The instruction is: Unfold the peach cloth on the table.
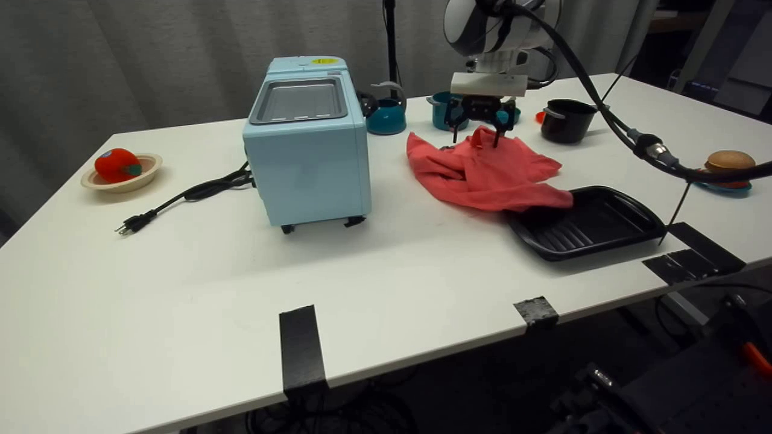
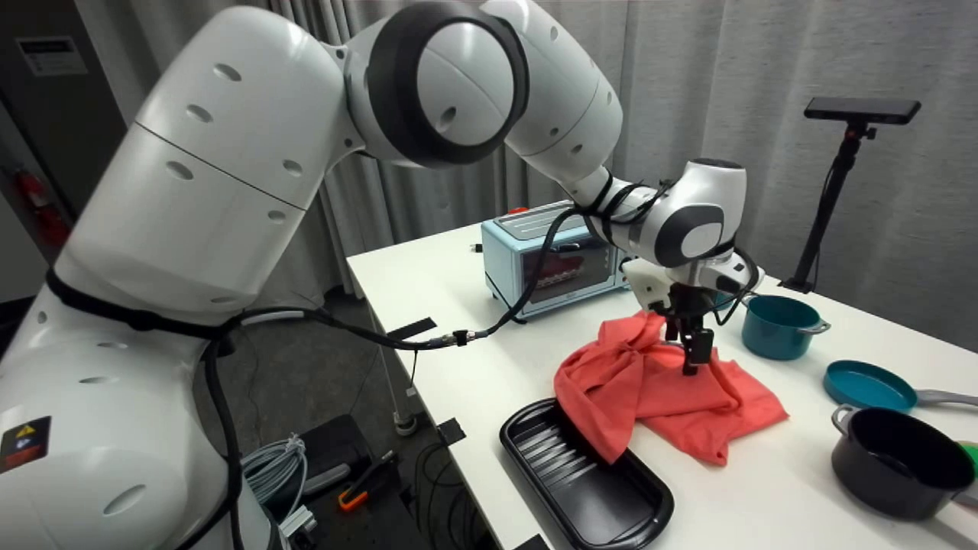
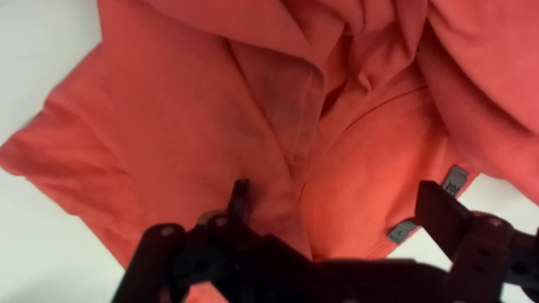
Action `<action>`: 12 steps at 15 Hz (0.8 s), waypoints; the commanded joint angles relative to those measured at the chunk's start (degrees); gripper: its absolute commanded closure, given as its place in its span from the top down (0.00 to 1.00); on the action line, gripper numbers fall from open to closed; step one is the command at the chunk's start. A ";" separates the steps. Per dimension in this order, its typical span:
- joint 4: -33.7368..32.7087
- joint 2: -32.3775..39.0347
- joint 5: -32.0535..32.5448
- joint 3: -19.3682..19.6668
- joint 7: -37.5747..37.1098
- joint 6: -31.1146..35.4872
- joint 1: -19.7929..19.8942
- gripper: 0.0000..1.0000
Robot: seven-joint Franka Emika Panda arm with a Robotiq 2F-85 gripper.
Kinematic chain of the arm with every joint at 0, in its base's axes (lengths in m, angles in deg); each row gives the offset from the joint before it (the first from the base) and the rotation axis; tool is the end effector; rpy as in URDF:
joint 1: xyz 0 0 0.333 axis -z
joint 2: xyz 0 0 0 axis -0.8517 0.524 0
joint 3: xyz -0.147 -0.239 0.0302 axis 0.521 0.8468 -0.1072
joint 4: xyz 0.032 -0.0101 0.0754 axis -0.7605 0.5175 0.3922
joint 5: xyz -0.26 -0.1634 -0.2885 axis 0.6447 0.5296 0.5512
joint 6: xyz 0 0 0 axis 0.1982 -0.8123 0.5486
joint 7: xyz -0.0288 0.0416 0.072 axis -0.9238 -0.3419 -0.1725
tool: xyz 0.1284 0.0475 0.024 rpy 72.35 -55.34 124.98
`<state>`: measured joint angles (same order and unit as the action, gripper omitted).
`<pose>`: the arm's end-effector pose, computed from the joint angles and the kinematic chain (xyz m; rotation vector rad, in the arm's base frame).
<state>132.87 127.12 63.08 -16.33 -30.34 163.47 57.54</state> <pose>0.7030 -0.0642 0.1291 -2.9580 1.0495 -0.0517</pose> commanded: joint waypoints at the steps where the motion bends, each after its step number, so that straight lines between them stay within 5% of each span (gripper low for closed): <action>1: -5.56 4.75 1.86 2.89 -3.22 1.08 -1.78 0.78; 10: -6.20 4.67 2.47 4.83 -6.18 0.11 -1.64 0.05; 12: -4.61 2.66 2.40 4.80 -5.34 -0.41 -1.34 0.00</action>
<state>127.02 132.38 64.65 -12.06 -35.19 164.29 56.35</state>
